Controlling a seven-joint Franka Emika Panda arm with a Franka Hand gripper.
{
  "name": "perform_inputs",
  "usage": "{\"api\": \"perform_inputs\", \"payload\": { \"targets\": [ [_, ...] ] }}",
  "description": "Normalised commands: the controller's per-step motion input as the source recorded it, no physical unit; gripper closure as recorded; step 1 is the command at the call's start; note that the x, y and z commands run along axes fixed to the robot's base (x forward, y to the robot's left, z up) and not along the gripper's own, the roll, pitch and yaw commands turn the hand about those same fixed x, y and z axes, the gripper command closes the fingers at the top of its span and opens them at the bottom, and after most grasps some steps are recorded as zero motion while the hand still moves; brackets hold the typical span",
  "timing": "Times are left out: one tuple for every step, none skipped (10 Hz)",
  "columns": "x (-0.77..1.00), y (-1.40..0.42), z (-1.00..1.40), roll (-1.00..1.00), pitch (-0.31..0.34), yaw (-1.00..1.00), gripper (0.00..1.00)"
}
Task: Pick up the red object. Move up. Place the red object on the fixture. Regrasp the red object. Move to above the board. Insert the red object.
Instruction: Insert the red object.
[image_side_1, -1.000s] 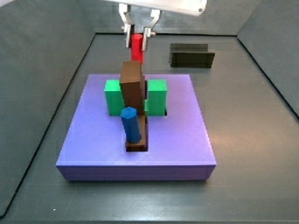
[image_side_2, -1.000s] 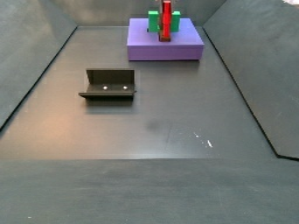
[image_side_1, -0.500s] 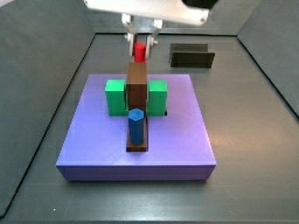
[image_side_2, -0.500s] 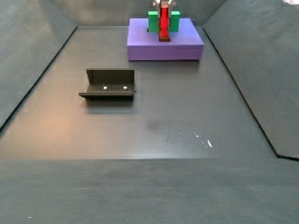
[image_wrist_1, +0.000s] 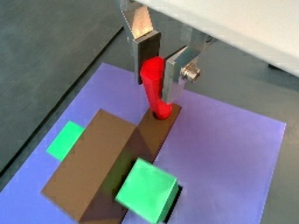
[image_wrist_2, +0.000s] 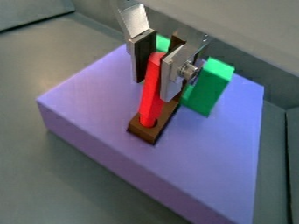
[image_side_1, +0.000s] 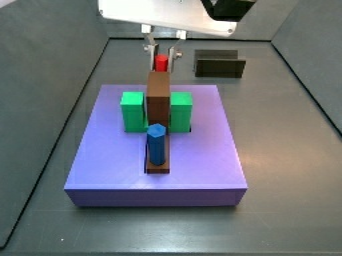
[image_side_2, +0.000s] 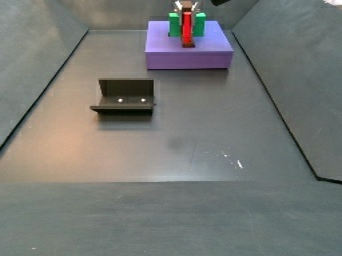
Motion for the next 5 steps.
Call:
{"api": "perform_inputs", "payload": {
  "targets": [
    [0.20, 0.28, 0.20, 0.13, -0.037, 0.00, 1.00],
    [0.00, 0.09, 0.00, 0.04, -0.050, 0.00, 1.00],
    [-0.25, -0.04, -0.19, 0.00, -0.129, 0.09, 1.00],
    [-0.51, -0.06, -0.21, 0.00, -0.209, 0.13, 1.00],
    [-0.41, -0.04, -0.22, -0.01, -0.177, 0.13, 1.00]
  ]
}}
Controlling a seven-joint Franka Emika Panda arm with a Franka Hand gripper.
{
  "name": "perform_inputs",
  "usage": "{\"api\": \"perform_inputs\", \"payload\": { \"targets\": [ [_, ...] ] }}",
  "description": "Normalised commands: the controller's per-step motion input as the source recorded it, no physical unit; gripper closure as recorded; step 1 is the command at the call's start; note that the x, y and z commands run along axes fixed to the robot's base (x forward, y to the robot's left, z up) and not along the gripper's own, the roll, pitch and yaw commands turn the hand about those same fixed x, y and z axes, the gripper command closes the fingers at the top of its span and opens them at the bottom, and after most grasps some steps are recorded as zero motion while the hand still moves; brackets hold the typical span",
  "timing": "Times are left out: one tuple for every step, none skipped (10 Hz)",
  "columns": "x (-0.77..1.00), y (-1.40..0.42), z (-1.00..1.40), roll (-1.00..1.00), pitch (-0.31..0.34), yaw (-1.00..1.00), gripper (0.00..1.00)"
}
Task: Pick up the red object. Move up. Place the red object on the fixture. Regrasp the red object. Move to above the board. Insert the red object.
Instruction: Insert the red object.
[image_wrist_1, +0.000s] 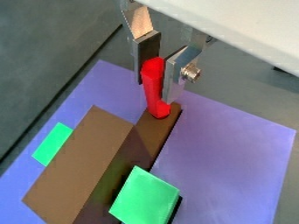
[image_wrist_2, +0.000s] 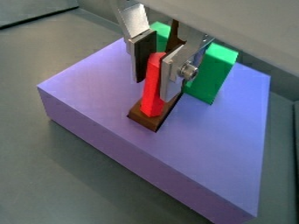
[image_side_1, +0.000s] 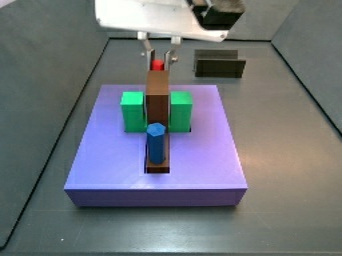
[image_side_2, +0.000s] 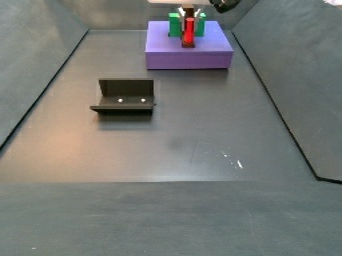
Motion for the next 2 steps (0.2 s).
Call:
{"api": "perform_inputs", "payload": {
  "targets": [
    [-0.36, 0.00, -0.23, 0.00, -0.170, 0.16, 1.00],
    [0.00, 0.00, 0.00, 0.00, 0.000, 0.00, 1.00]
  ]
}}
